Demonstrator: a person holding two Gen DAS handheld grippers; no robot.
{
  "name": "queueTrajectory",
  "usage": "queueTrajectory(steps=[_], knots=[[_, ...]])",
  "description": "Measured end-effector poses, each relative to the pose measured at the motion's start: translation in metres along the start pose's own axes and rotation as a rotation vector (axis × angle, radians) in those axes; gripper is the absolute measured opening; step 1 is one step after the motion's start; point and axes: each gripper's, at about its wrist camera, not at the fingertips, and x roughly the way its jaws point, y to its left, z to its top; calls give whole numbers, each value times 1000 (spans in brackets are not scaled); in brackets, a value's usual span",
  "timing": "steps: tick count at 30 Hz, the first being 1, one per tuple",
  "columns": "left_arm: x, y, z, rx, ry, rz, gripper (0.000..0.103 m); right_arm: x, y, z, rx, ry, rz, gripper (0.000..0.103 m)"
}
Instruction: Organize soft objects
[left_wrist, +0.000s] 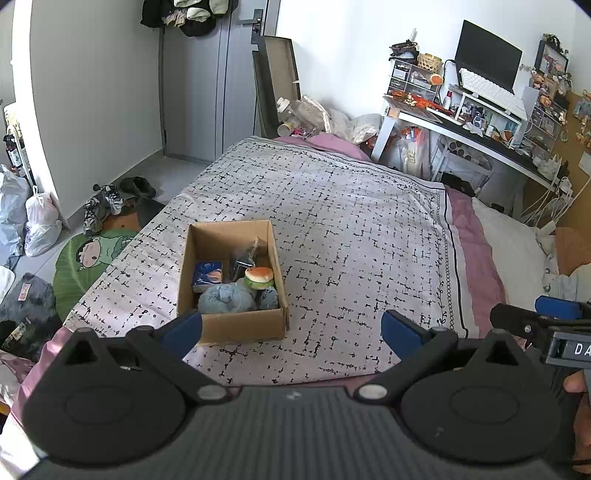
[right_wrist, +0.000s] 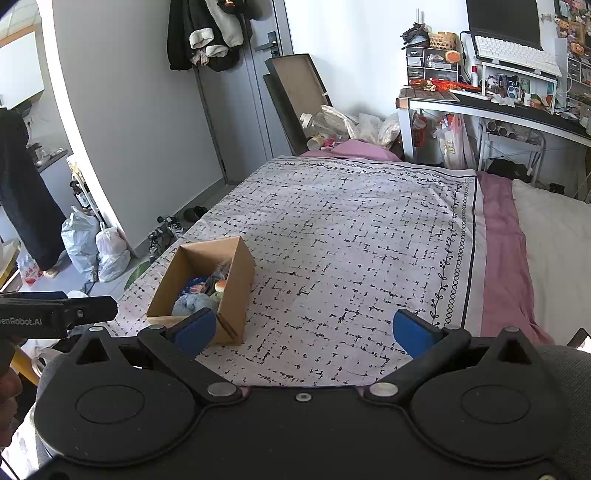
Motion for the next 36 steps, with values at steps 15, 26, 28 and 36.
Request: queueTrajectory(steps=[15, 26, 28, 36], knots=[[-1, 5, -2, -17, -2, 0, 102, 0, 1, 0, -2, 1, 0, 103], [2, 6, -5, -31, -5, -18, 102, 1, -1, 0, -5, 8, 0, 103], [3, 5, -5, -28, -12, -13, 102, 1, -2, 0, -5, 12, 1, 103], [14, 8, -3, -39, -5, -29, 102, 8, -1, 3, -2, 29, -4, 103]])
